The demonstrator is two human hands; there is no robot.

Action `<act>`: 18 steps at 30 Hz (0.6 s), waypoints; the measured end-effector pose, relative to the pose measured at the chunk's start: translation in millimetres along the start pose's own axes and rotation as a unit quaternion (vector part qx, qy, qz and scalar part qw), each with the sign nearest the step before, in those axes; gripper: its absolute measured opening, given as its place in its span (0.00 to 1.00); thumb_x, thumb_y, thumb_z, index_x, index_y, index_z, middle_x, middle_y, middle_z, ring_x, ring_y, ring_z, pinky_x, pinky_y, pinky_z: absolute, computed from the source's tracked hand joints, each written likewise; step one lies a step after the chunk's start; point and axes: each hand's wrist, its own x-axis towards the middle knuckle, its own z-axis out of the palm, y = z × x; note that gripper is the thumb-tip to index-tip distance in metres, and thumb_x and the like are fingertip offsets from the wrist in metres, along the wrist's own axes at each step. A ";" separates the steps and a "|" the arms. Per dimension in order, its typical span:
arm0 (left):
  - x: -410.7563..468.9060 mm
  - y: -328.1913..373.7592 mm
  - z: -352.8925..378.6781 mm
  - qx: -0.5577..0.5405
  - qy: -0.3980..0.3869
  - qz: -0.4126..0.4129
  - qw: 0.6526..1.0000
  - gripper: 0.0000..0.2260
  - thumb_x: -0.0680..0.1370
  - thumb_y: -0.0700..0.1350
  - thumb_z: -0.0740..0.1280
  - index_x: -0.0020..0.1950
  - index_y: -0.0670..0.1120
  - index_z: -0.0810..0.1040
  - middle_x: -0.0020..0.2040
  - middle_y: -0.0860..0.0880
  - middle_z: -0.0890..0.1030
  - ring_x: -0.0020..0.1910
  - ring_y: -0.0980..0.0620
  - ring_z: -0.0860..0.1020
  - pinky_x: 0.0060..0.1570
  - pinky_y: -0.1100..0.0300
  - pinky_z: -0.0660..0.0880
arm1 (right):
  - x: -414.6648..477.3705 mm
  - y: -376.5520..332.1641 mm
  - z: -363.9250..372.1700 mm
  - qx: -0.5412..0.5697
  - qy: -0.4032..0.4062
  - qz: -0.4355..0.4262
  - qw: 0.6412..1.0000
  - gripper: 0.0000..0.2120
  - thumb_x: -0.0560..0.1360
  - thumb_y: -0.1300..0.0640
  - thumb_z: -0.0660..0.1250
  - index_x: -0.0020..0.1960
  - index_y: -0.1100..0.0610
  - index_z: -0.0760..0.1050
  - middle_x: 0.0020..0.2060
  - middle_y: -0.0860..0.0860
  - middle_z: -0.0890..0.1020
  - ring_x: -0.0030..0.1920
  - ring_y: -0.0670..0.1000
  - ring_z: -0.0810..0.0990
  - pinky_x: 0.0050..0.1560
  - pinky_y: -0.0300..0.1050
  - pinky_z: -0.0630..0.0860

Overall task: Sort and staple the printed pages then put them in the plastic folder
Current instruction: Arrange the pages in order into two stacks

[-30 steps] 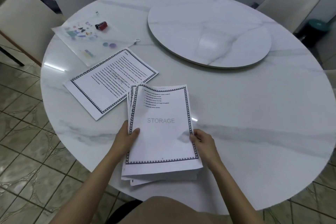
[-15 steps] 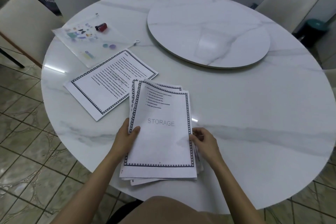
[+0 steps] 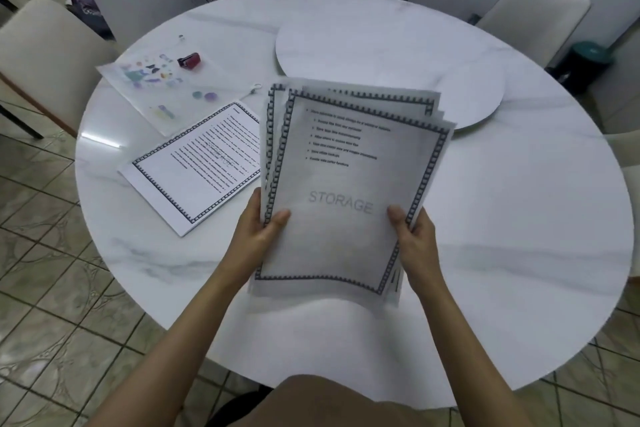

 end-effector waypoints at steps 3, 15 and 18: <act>8.3 17.9 11.6 -0.006 0.039 0.045 0.998 0.13 0.77 0.42 0.65 0.58 0.57 0.69 0.55 0.59 0.77 0.51 0.65 0.78 0.48 0.68 0.76 | -1.8 -23.3 5.4 0.022 0.046 -0.073 0.996 0.06 0.78 0.60 0.60 0.52 0.52 0.73 0.46 0.42 0.79 0.43 0.34 0.80 0.41 0.29 0.76; 8.9 24.3 17.1 0.008 0.073 0.075 0.994 0.11 0.74 0.41 0.69 0.49 0.53 0.68 0.48 0.53 0.77 0.44 0.65 0.77 0.43 0.69 0.76 | -10.0 -29.7 2.8 0.013 0.058 -0.126 0.990 0.02 0.77 0.58 0.60 0.48 0.53 0.70 0.38 0.37 0.80 0.39 0.34 0.79 0.38 0.30 0.75; 7.4 23.9 19.6 0.010 0.089 0.074 0.993 0.09 0.76 0.40 0.67 0.48 0.52 0.69 0.46 0.54 0.77 0.42 0.67 0.77 0.42 0.70 0.75 | -11.6 -27.4 5.5 0.026 0.069 -0.110 0.991 0.05 0.79 0.62 0.58 0.47 0.54 0.71 0.37 0.40 0.81 0.38 0.35 0.79 0.36 0.30 0.75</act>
